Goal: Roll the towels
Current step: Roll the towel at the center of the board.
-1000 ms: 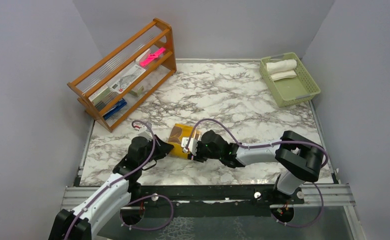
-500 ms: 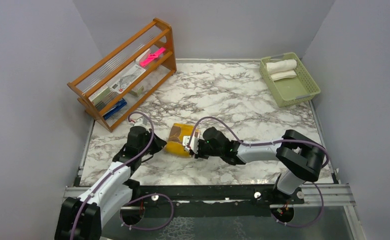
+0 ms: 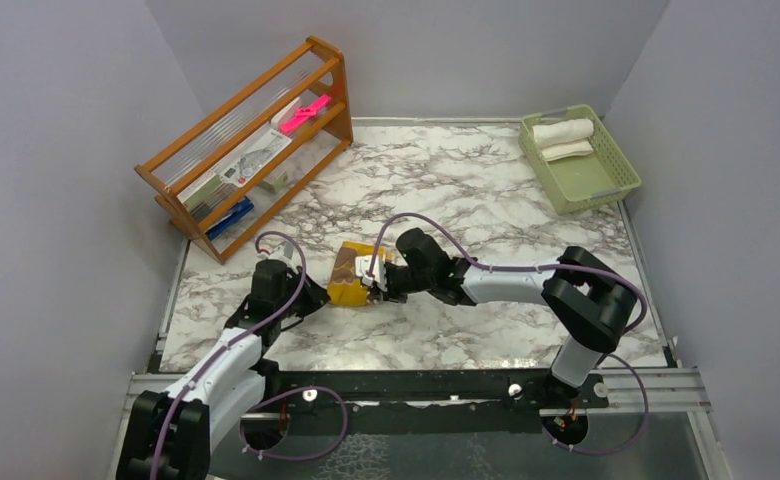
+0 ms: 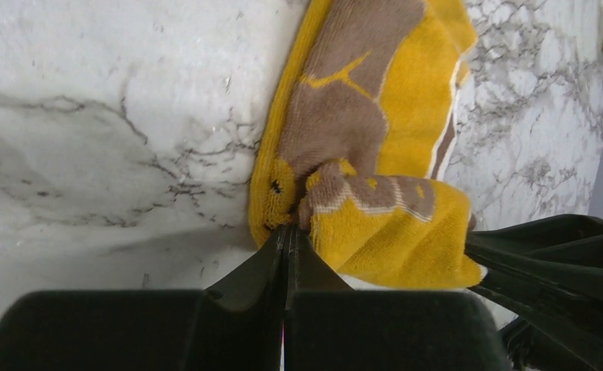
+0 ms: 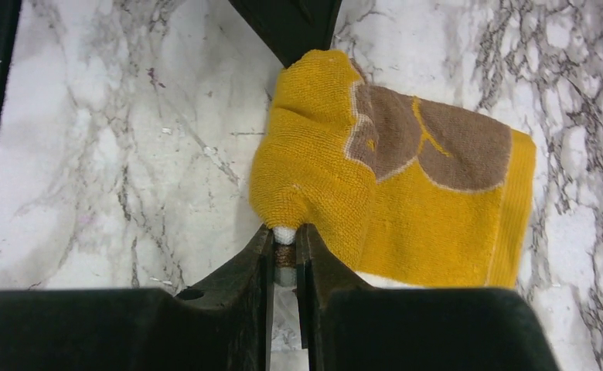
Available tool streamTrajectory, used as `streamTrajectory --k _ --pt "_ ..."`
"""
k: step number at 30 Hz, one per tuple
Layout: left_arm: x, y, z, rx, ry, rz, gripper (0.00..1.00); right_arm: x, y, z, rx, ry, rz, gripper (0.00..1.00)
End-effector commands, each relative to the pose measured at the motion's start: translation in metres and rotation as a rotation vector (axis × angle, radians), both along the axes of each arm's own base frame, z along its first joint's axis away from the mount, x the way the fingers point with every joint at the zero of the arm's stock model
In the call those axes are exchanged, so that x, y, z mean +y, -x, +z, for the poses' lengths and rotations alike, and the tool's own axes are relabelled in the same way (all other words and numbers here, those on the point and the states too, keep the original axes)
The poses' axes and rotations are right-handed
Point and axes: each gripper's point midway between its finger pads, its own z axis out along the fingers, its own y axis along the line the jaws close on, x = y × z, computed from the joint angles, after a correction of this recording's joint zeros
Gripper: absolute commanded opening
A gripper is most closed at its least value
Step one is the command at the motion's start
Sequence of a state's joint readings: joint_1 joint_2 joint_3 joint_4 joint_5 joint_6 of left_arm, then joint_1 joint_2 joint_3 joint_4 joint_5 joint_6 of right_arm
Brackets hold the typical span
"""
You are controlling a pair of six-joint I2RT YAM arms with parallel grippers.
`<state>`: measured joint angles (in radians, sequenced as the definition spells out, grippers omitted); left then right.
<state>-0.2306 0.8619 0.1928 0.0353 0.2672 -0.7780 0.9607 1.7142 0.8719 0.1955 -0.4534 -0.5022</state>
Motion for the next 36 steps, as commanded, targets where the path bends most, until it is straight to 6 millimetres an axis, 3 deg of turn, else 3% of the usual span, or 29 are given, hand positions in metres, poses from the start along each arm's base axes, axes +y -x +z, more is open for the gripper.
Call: streamTrajectory --k 1,6,12,18,19,21,23,27,30,31,33,35,36 --pt "-0.006 0.014 -0.009 0.023 0.049 -0.026 0.00 0.013 0.019 0.010 0.049 -0.044 0.109 0.14" --pt "-0.003 0.021 -0.014 0.037 0.042 -0.016 0.00 0.014 0.025 0.013 0.072 -0.073 0.123 0.14" --pt "0.003 0.014 0.007 -0.016 0.016 0.013 0.00 0.008 0.025 0.000 0.151 -0.084 0.063 0.13" --pt "0.000 0.006 0.033 -0.061 0.047 0.018 0.00 -0.011 0.009 -0.013 0.201 -0.060 -0.011 0.14" --pt "0.000 0.005 0.036 -0.069 0.049 0.018 0.00 -0.016 0.005 -0.015 0.180 -0.040 -0.037 0.16" --pt "0.000 0.004 0.040 -0.080 0.050 0.019 0.00 -0.027 -0.008 -0.017 0.134 0.002 -0.124 0.31" --pt "-0.002 0.004 0.036 -0.075 0.057 0.016 0.00 -0.035 -0.020 -0.008 0.077 -0.009 -0.182 0.41" --pt "-0.008 0.007 0.021 -0.041 0.092 -0.001 0.00 -0.040 -0.035 0.035 0.030 -0.147 -0.222 0.45" --pt "-0.006 0.004 0.019 -0.044 0.077 0.007 0.00 -0.041 -0.031 0.074 0.023 -0.296 -0.198 0.50" --pt "-0.005 0.000 0.022 -0.057 0.068 0.011 0.00 -0.042 -0.029 0.084 0.022 -0.339 -0.198 0.57" --pt "-0.001 -0.008 0.032 -0.087 0.038 0.025 0.00 -0.042 -0.030 0.098 0.033 -0.405 -0.227 0.92" --pt "0.003 -0.018 0.043 -0.118 0.007 0.038 0.00 -0.038 -0.028 0.096 0.063 -0.405 -0.211 0.96" --pt "0.005 -0.024 0.049 -0.133 -0.007 0.046 0.00 -0.032 -0.028 0.091 0.081 -0.378 -0.182 0.92"
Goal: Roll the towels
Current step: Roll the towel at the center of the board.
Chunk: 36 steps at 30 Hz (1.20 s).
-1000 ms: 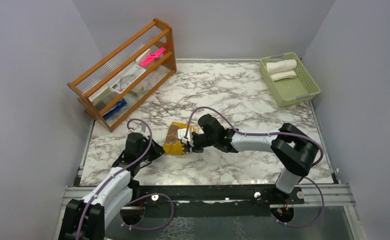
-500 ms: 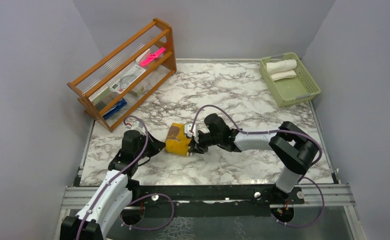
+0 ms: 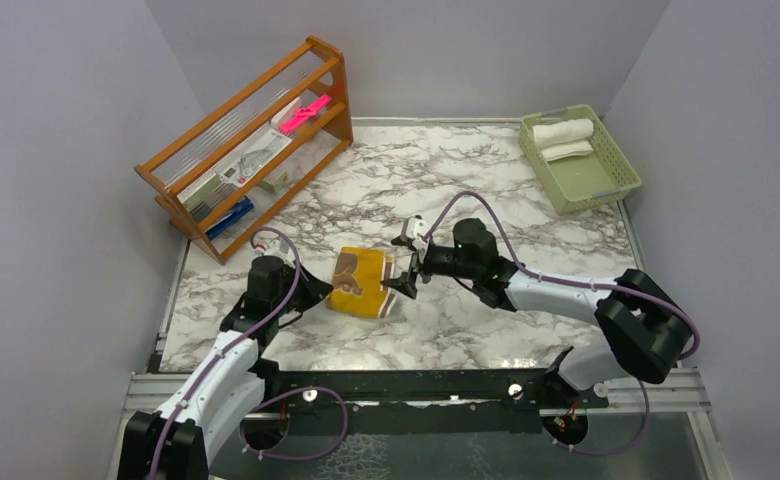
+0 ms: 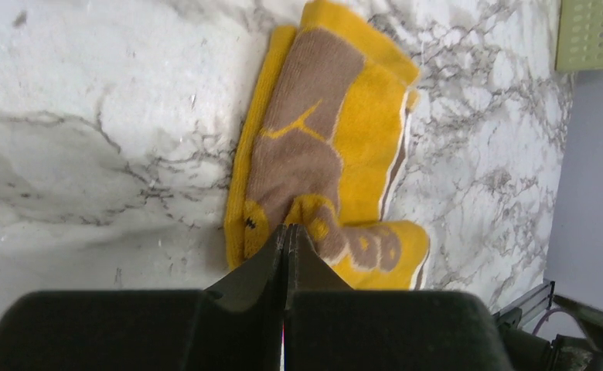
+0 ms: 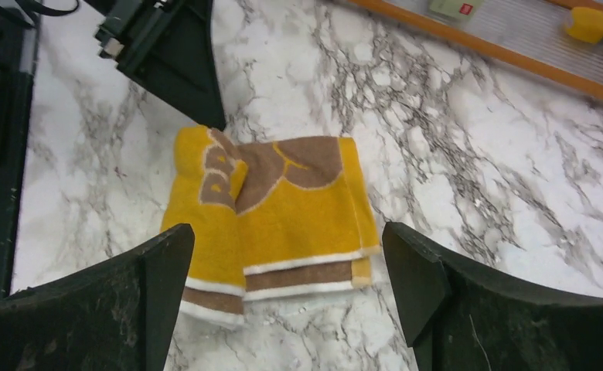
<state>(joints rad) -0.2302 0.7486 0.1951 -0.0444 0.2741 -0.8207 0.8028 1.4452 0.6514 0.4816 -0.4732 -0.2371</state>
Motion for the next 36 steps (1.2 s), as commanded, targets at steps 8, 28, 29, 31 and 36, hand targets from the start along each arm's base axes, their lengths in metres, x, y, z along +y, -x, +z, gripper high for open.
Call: streamTrajectory --k 8,28,29,31,36 --pt "-0.001 -0.064 0.060 -0.173 -0.081 -0.013 0.00 0.058 -0.003 -0.038 0.338 0.076 0.150 0.01" --pt "-0.013 -0.070 0.036 -0.149 -0.074 -0.088 0.00 0.037 -0.068 -0.117 0.419 0.152 -0.066 0.01" --pt "-0.017 -0.070 0.034 -0.150 -0.056 -0.102 0.00 0.035 -0.074 -0.121 0.419 0.158 -0.063 0.01" --pt "-0.024 -0.073 0.035 -0.172 -0.015 -0.123 0.00 0.031 -0.087 -0.125 0.423 0.153 -0.046 0.01" --pt "-0.035 -0.085 0.038 -0.192 0.016 -0.162 0.00 0.025 -0.123 -0.128 0.410 0.163 -0.017 0.01"
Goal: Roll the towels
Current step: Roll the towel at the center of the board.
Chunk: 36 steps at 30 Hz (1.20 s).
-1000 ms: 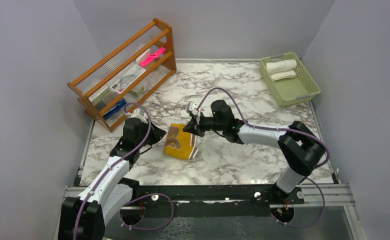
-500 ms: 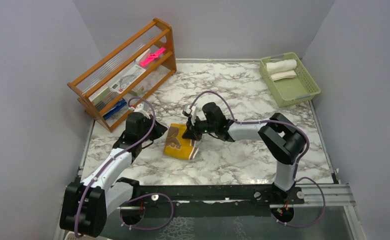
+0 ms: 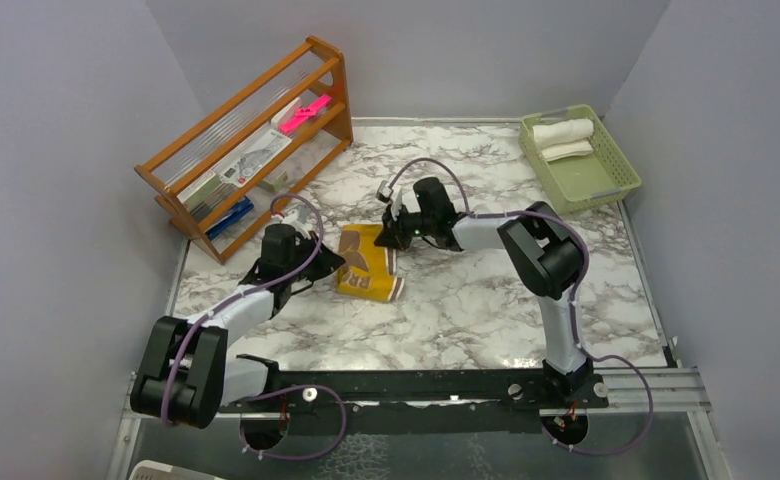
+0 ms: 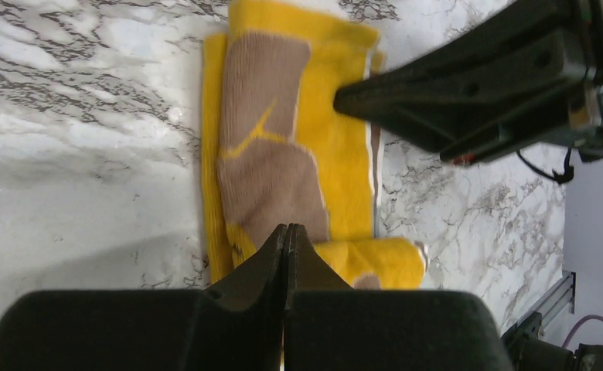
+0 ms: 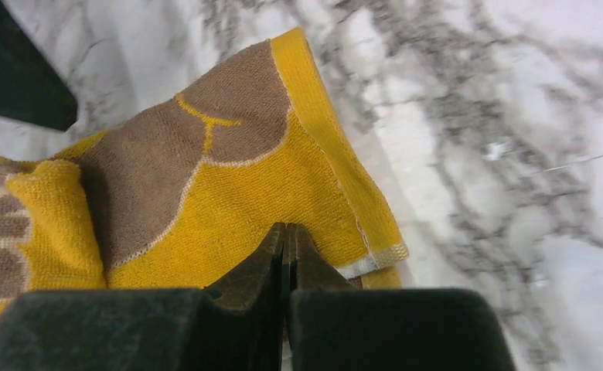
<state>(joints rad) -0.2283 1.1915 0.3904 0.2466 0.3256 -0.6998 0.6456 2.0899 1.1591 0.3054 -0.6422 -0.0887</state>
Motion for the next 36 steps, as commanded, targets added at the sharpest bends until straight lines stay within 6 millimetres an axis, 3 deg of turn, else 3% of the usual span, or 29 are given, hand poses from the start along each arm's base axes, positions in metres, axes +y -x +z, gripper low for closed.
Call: streamTrajectory --k 1,9,15,18,22,24,26,31,36 --pt "-0.016 -0.019 0.024 -0.100 0.069 -0.070 0.00 -0.011 -0.027 -0.015 -0.005 0.044 0.042 0.01" --pt "-0.028 -0.034 0.039 -0.135 0.078 -0.137 0.00 -0.003 -0.058 0.005 -0.098 0.022 0.083 0.01" --pt "-0.028 -0.039 0.039 -0.134 0.076 -0.130 0.00 0.009 -0.060 0.058 -0.157 -0.092 0.168 0.02" --pt "-0.030 -0.038 0.033 -0.115 0.075 -0.139 0.00 0.006 -0.057 0.089 -0.213 -0.144 0.140 0.30" --pt "-0.035 -0.031 0.021 -0.064 0.095 -0.174 0.00 -0.016 -0.055 0.129 -0.284 -0.253 -0.030 0.64" --pt "-0.036 -0.027 0.016 -0.045 0.102 -0.189 0.00 -0.035 -0.043 0.146 -0.244 -0.351 -0.053 0.68" --pt "-0.037 -0.024 0.012 -0.031 0.106 -0.197 0.10 -0.050 -0.029 0.157 -0.181 -0.414 -0.048 0.68" --pt "-0.039 -0.021 0.007 -0.011 0.113 -0.211 0.20 -0.064 0.003 0.162 -0.157 -0.413 -0.025 0.68" --pt "-0.043 -0.021 0.004 0.014 0.128 -0.231 0.26 -0.073 0.008 0.151 -0.160 -0.356 -0.047 0.67"
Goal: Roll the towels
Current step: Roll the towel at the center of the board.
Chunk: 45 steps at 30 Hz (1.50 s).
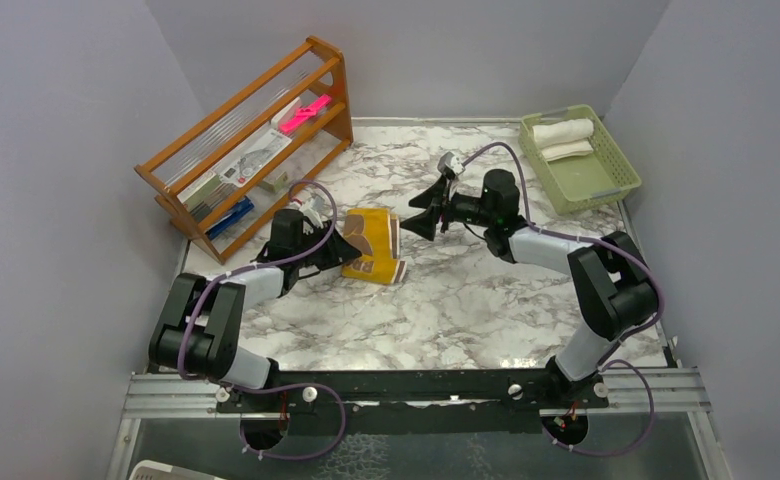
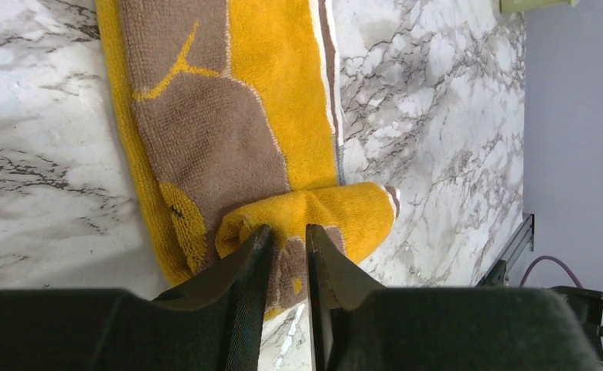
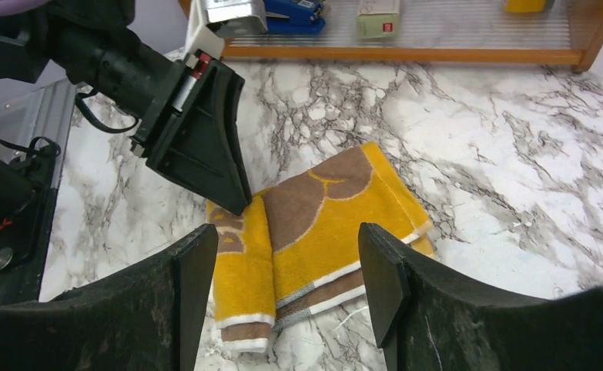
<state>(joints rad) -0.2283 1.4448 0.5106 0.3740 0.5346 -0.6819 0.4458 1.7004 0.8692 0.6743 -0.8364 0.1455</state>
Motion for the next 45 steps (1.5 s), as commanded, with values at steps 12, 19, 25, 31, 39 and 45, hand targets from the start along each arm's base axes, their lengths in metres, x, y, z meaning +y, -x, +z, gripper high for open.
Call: streamTrajectory --k 12,19,25,31,39,45 --pt "0.015 -0.012 -0.001 -0.032 -0.093 0.058 0.51 0.002 0.021 -0.001 0.011 -0.002 0.072 0.65" --pt "0.015 -0.008 -0.008 -0.011 -0.112 0.034 0.50 0.002 0.024 -0.004 0.025 -0.001 0.090 0.63" --pt "0.006 -0.001 -0.012 0.003 -0.074 -0.016 0.42 0.003 0.025 -0.004 0.030 -0.001 0.096 0.62" --pt "-0.002 0.004 -0.012 0.014 -0.031 -0.053 0.34 0.002 0.025 -0.003 0.025 0.002 0.089 0.62" --pt "-0.003 0.008 -0.010 0.008 -0.006 -0.050 0.00 -0.006 0.025 0.006 -0.032 -0.008 0.033 0.66" --pt "0.002 0.005 -0.001 -0.019 -0.010 -0.016 0.00 -0.028 0.014 0.023 0.091 -0.180 -0.099 0.81"
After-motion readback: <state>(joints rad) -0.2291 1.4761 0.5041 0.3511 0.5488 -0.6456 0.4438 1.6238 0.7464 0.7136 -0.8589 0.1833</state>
